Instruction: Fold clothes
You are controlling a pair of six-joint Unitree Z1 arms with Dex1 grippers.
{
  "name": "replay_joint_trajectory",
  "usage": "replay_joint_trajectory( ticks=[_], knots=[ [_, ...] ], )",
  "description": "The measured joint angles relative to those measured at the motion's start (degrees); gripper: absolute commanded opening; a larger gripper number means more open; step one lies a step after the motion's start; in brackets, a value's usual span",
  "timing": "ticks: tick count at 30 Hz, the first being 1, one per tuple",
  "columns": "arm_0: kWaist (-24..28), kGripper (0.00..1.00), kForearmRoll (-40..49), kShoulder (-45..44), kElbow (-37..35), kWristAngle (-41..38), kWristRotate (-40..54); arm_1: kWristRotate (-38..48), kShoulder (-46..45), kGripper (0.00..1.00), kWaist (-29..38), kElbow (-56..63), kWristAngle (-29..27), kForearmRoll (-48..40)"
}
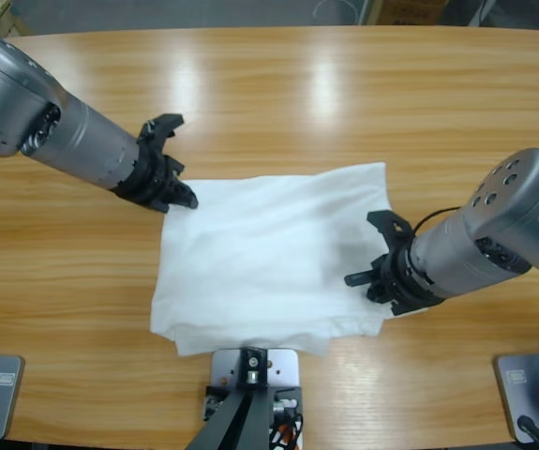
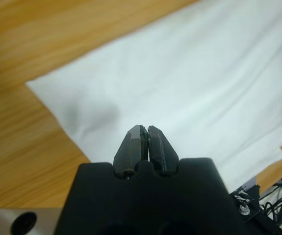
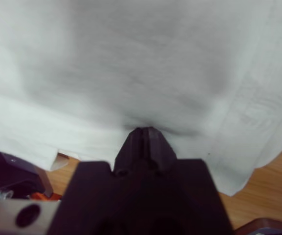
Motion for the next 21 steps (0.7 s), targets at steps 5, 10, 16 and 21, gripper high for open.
replay_joint_trajectory(
  ticks=[5, 10, 16, 21],
  knots=[
    [-0.89, 0.0, 0.0, 5.11, -1.84, 0.0, -0.01, 0.0, 0.0, 0.0, 0.01, 0.01, 0.0, 0.0],
    [-0.9, 0.0, 0.44, 11.4, -8.01, -0.16, -0.86, 0.9, -0.17, 0.0, 0.79, 0.16, 0.1, 0.71],
    [-0.06, 0.0, 0.83, 12.81, -9.87, -1.27, -1.46, 4.44, -0.34, 0.0, 1.62, 0.33, 0.46, 3.18],
    [0.25, 0.0, 0.95, 12.9, -9.99, -1.45, -1.51, 6.27, -0.74, 0.0, 2.26, 0.36, 0.45, 8.18]
  ],
)
